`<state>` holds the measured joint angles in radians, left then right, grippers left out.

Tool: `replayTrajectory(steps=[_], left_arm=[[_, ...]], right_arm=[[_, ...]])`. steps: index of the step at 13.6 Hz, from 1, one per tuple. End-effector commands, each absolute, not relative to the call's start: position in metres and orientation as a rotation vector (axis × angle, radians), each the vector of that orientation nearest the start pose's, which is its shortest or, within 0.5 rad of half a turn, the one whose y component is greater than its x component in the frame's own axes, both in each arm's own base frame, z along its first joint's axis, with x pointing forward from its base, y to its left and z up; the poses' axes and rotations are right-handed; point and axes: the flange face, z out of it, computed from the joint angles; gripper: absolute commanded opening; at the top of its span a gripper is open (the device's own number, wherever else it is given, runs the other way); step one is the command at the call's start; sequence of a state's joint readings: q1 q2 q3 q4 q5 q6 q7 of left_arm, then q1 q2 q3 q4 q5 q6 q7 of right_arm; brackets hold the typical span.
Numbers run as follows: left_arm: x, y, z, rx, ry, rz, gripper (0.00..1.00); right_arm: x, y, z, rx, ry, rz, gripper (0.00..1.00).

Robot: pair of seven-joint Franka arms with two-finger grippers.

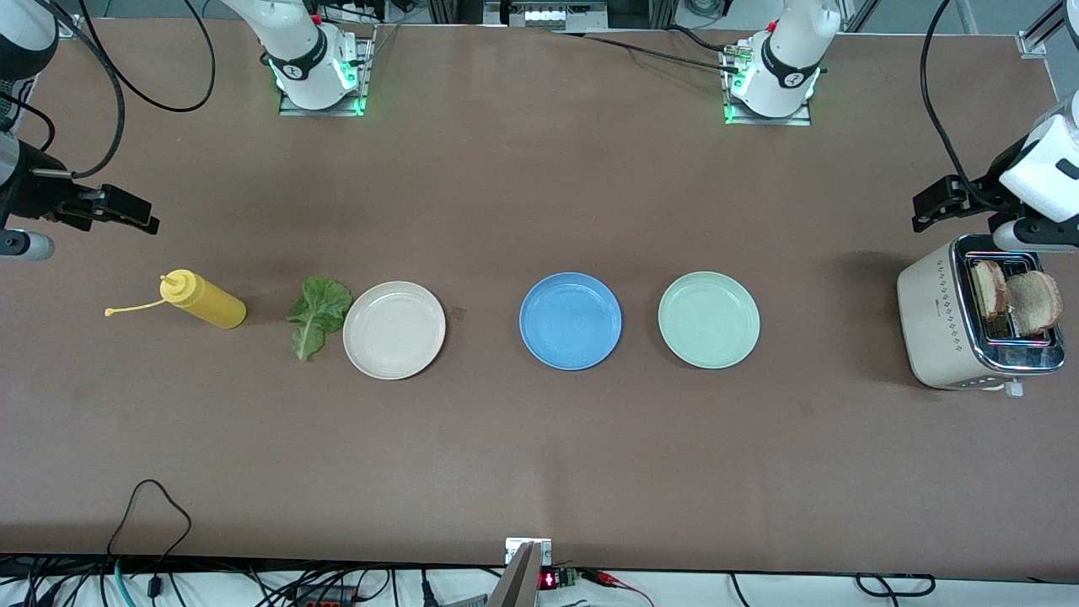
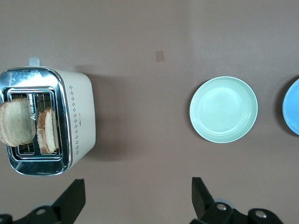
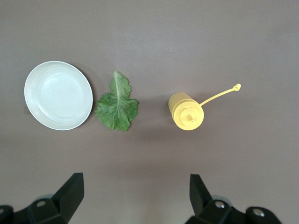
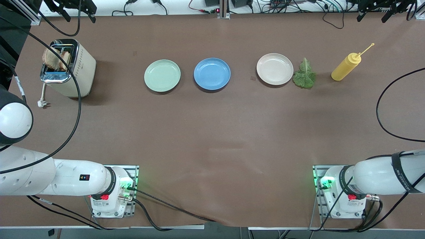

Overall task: Make sandwich in blue plate with both arms
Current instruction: 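Move the right gripper toward the lettuce while the left gripper approaches the toaster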

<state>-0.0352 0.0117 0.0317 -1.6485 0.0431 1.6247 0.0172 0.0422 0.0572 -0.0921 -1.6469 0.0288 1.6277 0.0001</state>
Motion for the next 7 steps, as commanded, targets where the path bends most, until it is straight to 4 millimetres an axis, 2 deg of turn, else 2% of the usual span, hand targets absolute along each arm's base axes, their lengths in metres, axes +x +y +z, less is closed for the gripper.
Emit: replayTrajectory(steps=[1,7], left_arm=[[0.5635,0.0023,0.5908,-3.132,0.039,0.072,1.00],[0.5634,0.0031,0.5900,-3.133,0.039,0.075,1.00]], right_arm=[[0.5697,-0.0234,0.5634,-3.116,0.081,0.102,1.00],[0.5723,-0.0250,0.5582,-3.114,0.088,0.113,1.00]])
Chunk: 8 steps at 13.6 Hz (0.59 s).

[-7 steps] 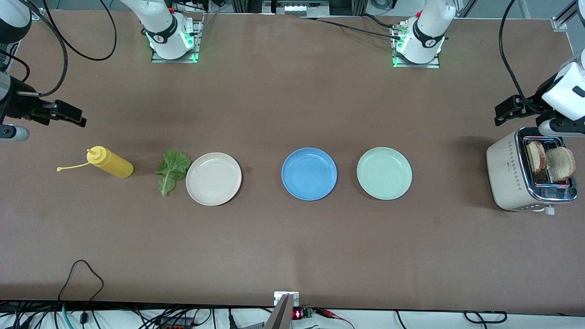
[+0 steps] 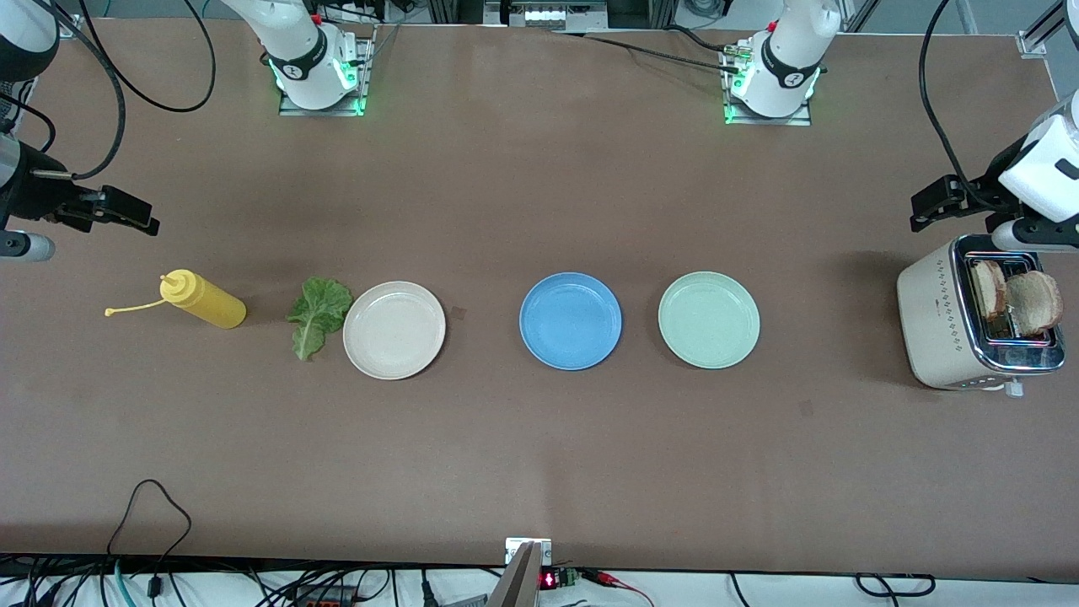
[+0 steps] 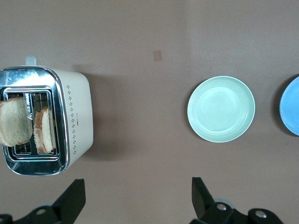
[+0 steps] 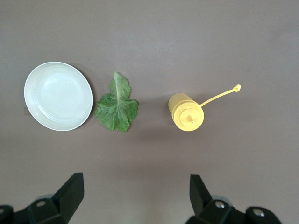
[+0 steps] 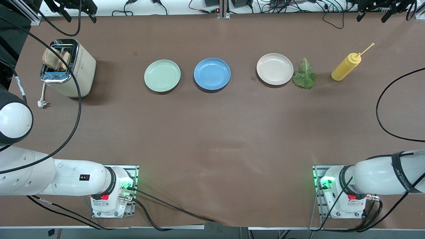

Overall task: Make sandwich in blue plate with both arms
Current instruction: 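Move the right gripper toward the lettuce while the left gripper approaches the toaster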

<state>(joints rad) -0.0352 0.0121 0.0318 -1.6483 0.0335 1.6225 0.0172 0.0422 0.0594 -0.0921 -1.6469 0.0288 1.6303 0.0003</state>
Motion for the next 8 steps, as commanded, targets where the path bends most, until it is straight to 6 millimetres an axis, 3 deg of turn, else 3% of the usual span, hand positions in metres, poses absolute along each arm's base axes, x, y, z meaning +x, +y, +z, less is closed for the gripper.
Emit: replayTrajectory(steps=[1,5,8], left_arm=[[0.563,0.003,0.590,-3.132,0.039,0.077,1.00],[0.564,0.002,0.589,-3.132,0.032,0.079,1.00],[0.564,0.003,0.573,-3.100,0.023,0.190,1.00]], right_arm=[[0.574,-0.025,0.553,-3.113,0.089,0.130,1.00],[0.578,-0.019,0.540,-3.114,0.074,0.173,1.00],[0.583,-0.013,0.527,-3.112,0.058,0.209,1.00]])
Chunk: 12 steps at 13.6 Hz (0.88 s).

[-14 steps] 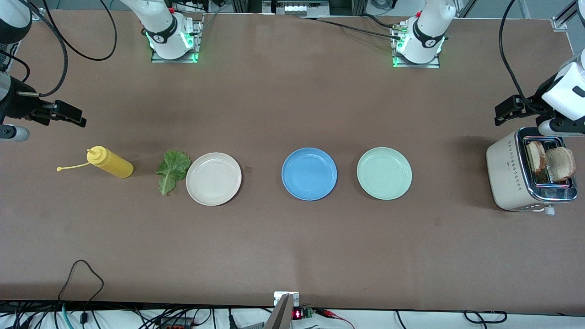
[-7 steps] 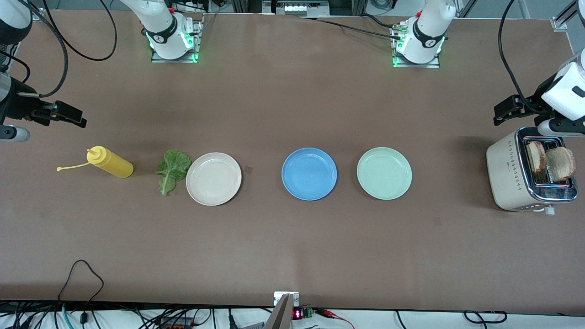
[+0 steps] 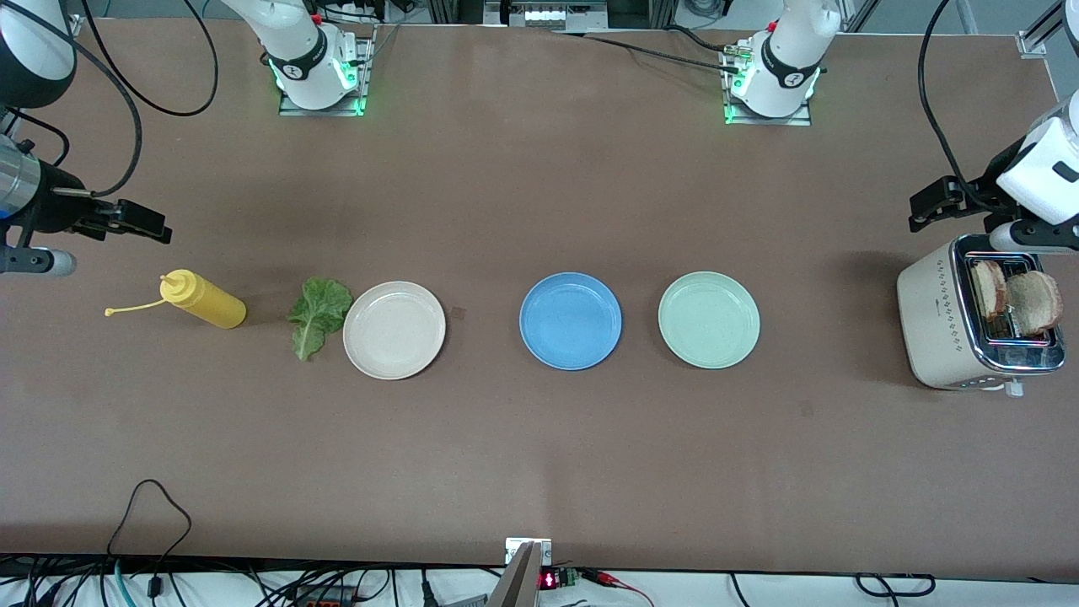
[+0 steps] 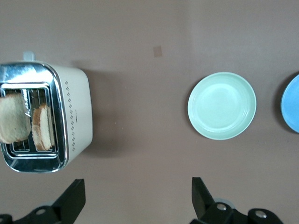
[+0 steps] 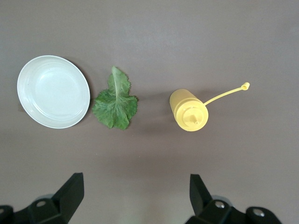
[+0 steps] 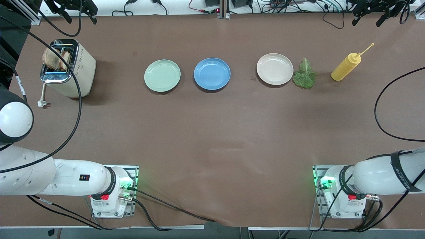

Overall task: Make sandwich in blue plate with both arms
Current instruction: 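Move the right gripper toward the lettuce while the left gripper approaches the toaster, then grasp the lettuce leaf with the right gripper while the left gripper grasps toast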

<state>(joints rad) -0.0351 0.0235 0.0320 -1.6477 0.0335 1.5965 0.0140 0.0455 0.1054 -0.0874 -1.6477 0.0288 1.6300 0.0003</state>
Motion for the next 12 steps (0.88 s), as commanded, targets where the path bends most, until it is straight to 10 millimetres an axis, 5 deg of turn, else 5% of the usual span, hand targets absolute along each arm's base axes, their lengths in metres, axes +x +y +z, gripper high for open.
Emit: replayTrajectory(steps=[1,6,12], left_arm=[[0.565,0.009,0.574,-3.093,0.011,0.200,1.00],[0.590,0.030,0.539,-2.934,0.051,0.307,1.00],[0.599,0.157,0.472,-2.897,0.092,0.326,1.00]], right_arm=[[0.585,-0.011,0.519,-3.113,0.054,0.233,1.00],[0.605,0.022,0.459,-3.118,0.002,0.335,1.00],[0.630,0.058,0.387,-3.150,0.126,0.311,1.00]])
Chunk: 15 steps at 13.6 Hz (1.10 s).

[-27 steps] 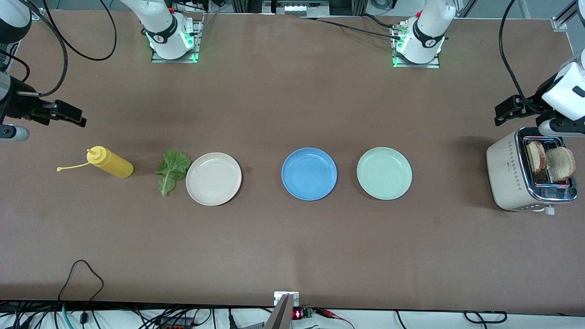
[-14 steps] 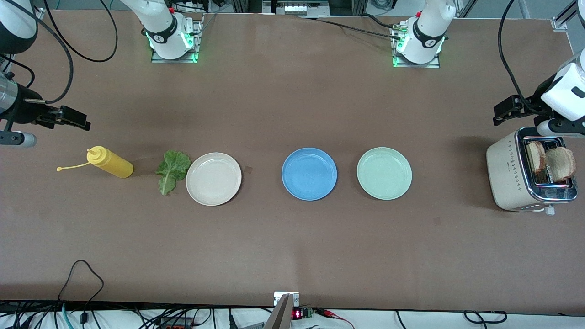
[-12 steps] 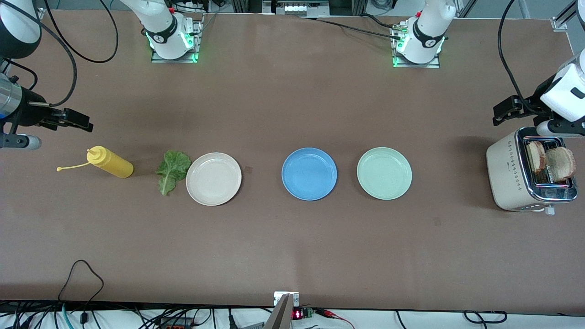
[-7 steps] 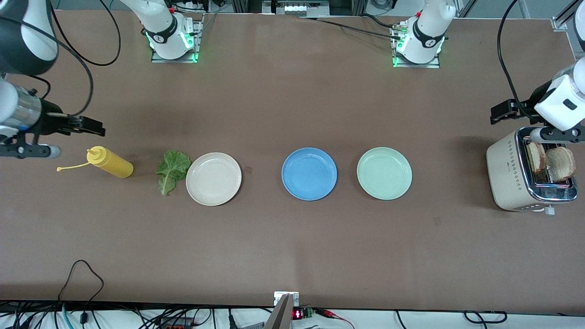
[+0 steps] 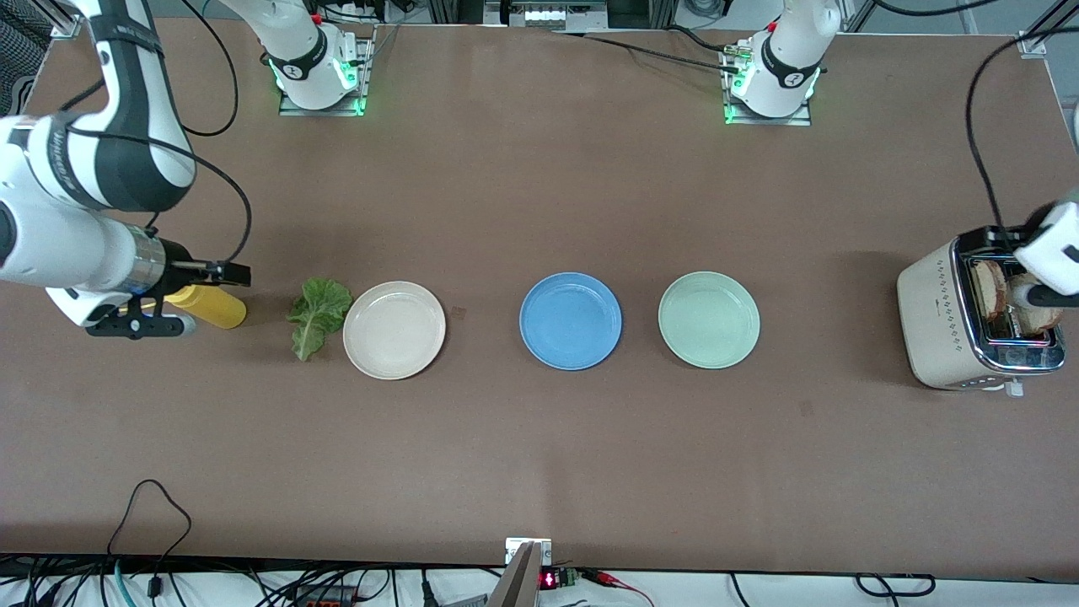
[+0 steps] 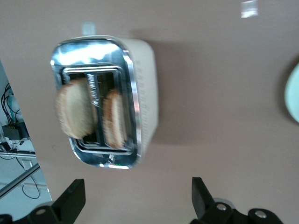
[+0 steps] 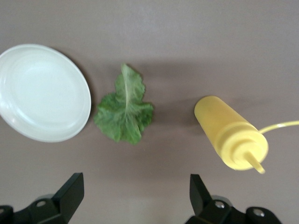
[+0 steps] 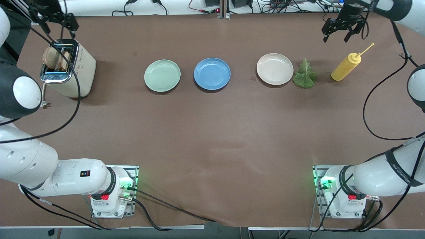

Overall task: Make sandwich in blue plate with both arms
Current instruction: 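Grasp the lettuce leaf with the right gripper while the left gripper grasps toast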

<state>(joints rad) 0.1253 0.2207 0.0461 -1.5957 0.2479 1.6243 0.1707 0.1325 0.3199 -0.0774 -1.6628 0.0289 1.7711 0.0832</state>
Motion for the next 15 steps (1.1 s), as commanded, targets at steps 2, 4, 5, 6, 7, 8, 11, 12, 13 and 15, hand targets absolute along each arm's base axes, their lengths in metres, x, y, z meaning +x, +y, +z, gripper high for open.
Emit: replayTrajectory(steps=[2,4,5,6,7,8,11,12,13,15], left_arm=[[0.598,0.173,0.437,-2.904,0.108,0.253,0.97],[0.589,0.181,0.412,-2.912,0.114,0.264,0.88],[0.585,0.186,0.402,-2.916,0.114,0.270,0.83],[0.581,0.188,0.392,-2.920,0.118,0.264,0.79],[0.576,0.192,0.384,-2.923,0.114,0.254,0.71],[0.572,0.199,0.377,-2.925,0.103,0.249,0.63],[0.568,0.201,0.368,-2.930,0.101,0.251,0.31],[0.567,0.203,0.366,-2.931,0.097,0.256,0.20],[0.567,0.203,0.367,-2.931,0.096,0.258,0.14],[0.569,0.203,0.374,-2.928,0.094,0.245,0.04]], right_arm=[[0.635,0.062,0.359,-3.155,0.128,0.276,1.00],[0.629,0.060,0.328,-3.156,0.131,0.214,1.00],[0.626,0.059,0.316,-3.156,0.132,0.175,1.00],[0.624,0.059,0.305,-3.156,0.133,0.153,1.00],[0.622,0.058,0.291,-3.157,0.134,0.140,1.00],[0.620,0.059,0.277,-3.158,0.132,0.123,1.00],[0.617,0.062,0.244,-3.161,0.125,0.076,1.00],[0.616,0.062,0.235,-3.163,0.124,0.073,1.00],[0.617,0.062,0.228,-3.163,0.126,0.071,1.00],[0.617,0.062,0.217,-3.164,0.135,0.068,1.00]])
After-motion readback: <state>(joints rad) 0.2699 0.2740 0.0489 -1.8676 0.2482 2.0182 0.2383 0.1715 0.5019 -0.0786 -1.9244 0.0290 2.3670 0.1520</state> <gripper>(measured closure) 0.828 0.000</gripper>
